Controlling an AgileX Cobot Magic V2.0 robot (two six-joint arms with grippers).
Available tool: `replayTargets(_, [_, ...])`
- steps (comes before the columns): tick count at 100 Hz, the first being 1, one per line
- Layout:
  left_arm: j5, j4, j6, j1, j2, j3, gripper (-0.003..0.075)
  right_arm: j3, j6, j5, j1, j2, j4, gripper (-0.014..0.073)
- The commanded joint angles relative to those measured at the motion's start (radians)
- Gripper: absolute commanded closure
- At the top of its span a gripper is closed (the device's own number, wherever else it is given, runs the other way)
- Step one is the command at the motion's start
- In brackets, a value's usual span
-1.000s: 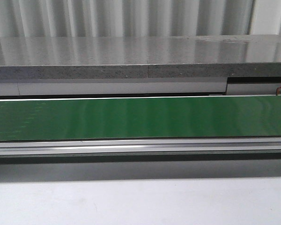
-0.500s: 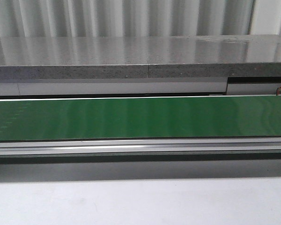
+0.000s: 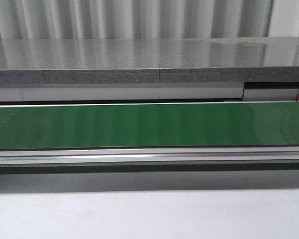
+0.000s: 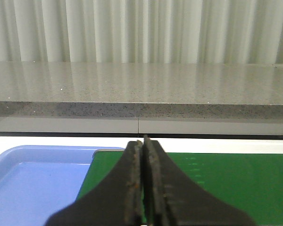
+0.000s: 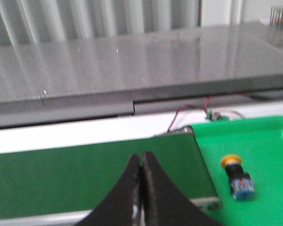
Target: Move button from right to left
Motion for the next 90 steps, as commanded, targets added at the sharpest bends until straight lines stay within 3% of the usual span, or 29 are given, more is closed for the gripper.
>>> replayTargets(1, [-0.080, -0.002, -0.010, -0.005, -0.034, 0.025, 0.0740, -0.140, -0.004, 0.116, -0.007, 0.142, 0.002, 0.0661])
replayTargets(18, [-0.080, -0.002, -0.010, -0.005, -0.034, 0.025, 0.0740, -0.314, -0.004, 0.315, -0.007, 0.379, 0.046, 0.0661])
replayTargets(38, [-0.080, -0.002, -0.010, -0.005, -0.034, 0.025, 0.0740, -0.349, -0.004, 0.337, -0.007, 0.533, 0.046, 0.0627])
replayTargets(50, [-0.080, -0.002, -0.010, -0.005, -0.034, 0.025, 0.0740, -0.349, -0.004, 0.349, -0.007, 0.583, 0.046, 0.0430])
replayTargets(62, [-0.080, -0.002, -0.010, -0.005, -0.034, 0.025, 0.0740, -0.349, -0.004, 0.348, -0.007, 0.605, 0.048, 0.0089])
replayTargets(69, [-0.080, -0.002, -0.010, -0.005, -0.034, 0.025, 0.0740, -0.349, -0.004, 0.335, -0.007, 0.616, 0.063, -0.0048])
replayTargets(90, [-0.080, -0.002, -0.010, -0.005, -0.034, 0.025, 0.0740, -0.403, -0.004, 0.326, -0.007, 0.752, 0.065, -0.0052])
